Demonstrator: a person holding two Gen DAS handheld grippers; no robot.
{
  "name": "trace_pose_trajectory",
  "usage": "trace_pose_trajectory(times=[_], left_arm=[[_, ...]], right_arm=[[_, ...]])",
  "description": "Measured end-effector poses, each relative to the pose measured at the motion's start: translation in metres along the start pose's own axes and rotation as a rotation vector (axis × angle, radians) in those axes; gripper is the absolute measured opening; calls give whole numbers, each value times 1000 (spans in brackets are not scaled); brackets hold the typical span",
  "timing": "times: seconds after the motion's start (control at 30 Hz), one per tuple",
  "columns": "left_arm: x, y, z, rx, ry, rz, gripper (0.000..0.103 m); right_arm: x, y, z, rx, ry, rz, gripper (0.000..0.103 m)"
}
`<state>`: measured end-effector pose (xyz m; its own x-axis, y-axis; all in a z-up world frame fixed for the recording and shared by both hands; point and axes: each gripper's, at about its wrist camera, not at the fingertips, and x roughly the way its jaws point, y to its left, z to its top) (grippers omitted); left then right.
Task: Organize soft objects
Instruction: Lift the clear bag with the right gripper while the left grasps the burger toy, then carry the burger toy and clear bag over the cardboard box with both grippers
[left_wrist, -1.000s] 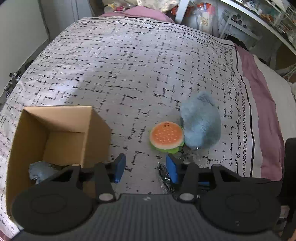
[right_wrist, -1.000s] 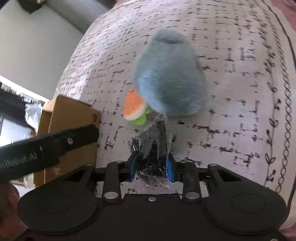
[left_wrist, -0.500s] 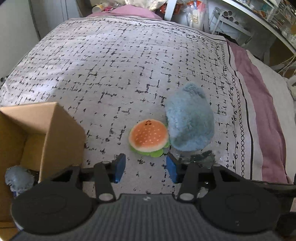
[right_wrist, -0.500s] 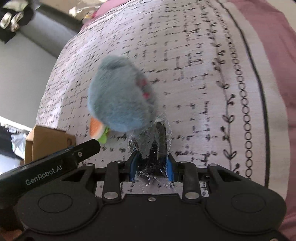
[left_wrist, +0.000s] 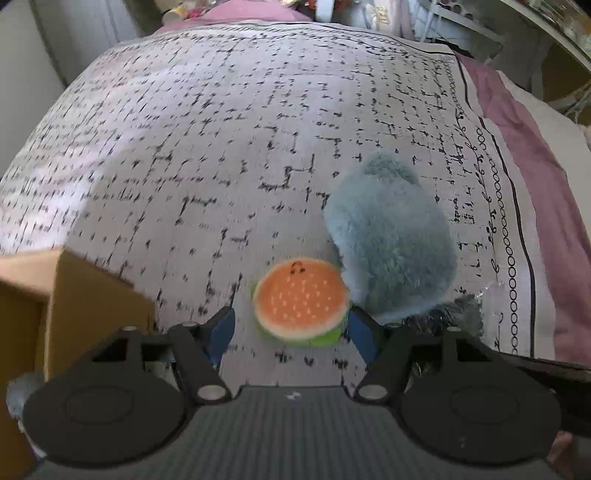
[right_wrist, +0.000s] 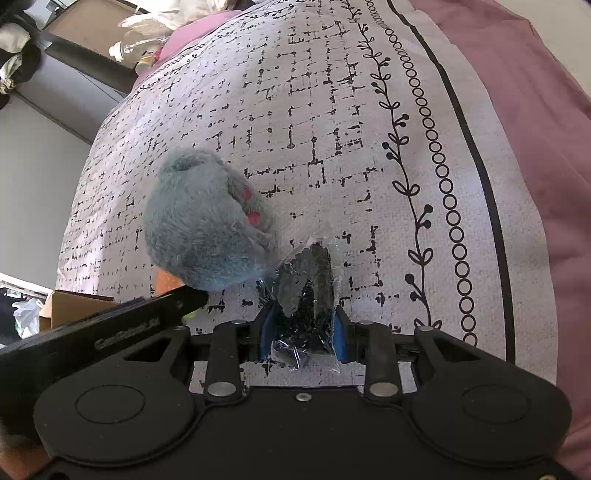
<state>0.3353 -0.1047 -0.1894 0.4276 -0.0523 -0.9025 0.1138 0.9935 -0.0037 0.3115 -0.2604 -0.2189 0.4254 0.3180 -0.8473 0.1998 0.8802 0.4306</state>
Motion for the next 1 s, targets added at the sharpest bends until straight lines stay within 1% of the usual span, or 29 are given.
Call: trace_pose_trajectory(times=[0.07, 0.13, 0.17, 0.23, 0.33, 0.47, 0.67, 0.83, 1.0], left_arm=[[9, -1, 1, 11, 14, 1, 67], [12, 2, 0, -5, 7, -9, 66], [13, 3, -1, -14, 10, -19, 63], [12, 6, -3, -44, 16, -44, 54], [5, 7, -7, -47, 7, -45, 48], [-8, 9, -9, -50, -2, -50, 47], [-39, 14, -12, -65, -20, -66, 47], [-66, 19, -19, -89, -45, -91, 47], [-91, 27, -27, -106, -75, -97, 47]], right_arm=[[0, 1, 0, -1, -2, -1, 31], [-1, 1, 0, 0, -4, 0, 31], [-1, 1, 0, 1, -5, 1, 31], [-3, 3, -1, 2, -8, 7, 31], [-7, 6, -2, -3, -20, 12, 31], [-16, 8, -4, -15, -42, 9, 31], [-32, 12, -7, -9, -67, 16, 30], [-46, 20, -12, -25, -82, 30, 30], [-62, 31, -19, -29, -113, 43, 30]])
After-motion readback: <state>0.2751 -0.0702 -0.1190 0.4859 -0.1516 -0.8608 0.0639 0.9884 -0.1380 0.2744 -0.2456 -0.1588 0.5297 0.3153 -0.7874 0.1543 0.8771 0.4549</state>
